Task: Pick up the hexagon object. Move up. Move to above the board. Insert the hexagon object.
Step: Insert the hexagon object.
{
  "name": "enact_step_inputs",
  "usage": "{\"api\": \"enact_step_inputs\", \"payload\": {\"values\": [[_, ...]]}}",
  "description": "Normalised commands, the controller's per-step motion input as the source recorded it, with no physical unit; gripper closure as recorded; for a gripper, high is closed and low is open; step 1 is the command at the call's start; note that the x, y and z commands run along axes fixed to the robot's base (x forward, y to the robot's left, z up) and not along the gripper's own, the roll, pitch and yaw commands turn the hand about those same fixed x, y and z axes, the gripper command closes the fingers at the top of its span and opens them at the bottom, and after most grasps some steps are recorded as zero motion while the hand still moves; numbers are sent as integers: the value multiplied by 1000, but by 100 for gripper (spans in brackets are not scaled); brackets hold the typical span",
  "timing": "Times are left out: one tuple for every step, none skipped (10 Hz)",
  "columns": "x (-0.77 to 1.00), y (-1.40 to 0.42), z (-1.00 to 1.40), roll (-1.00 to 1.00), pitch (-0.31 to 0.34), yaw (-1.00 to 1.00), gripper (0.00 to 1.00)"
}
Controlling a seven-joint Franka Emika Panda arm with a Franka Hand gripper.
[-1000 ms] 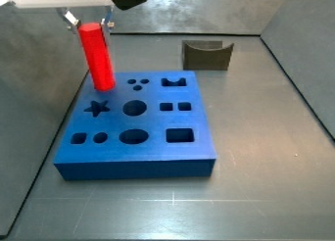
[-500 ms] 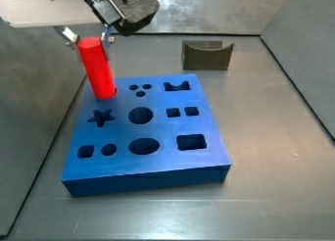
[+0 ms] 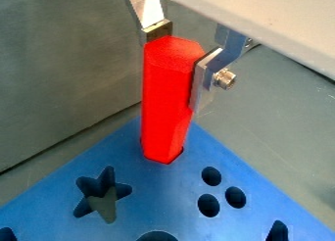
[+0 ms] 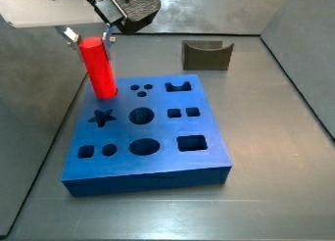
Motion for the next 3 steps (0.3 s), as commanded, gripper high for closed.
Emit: {"api": "enact_step_inputs", "payload": {"values": [[603,89,-449,49,391,-51,100],[0,0,0,-24,27,0,100],[0,0,0,0,0,0,100]]}}
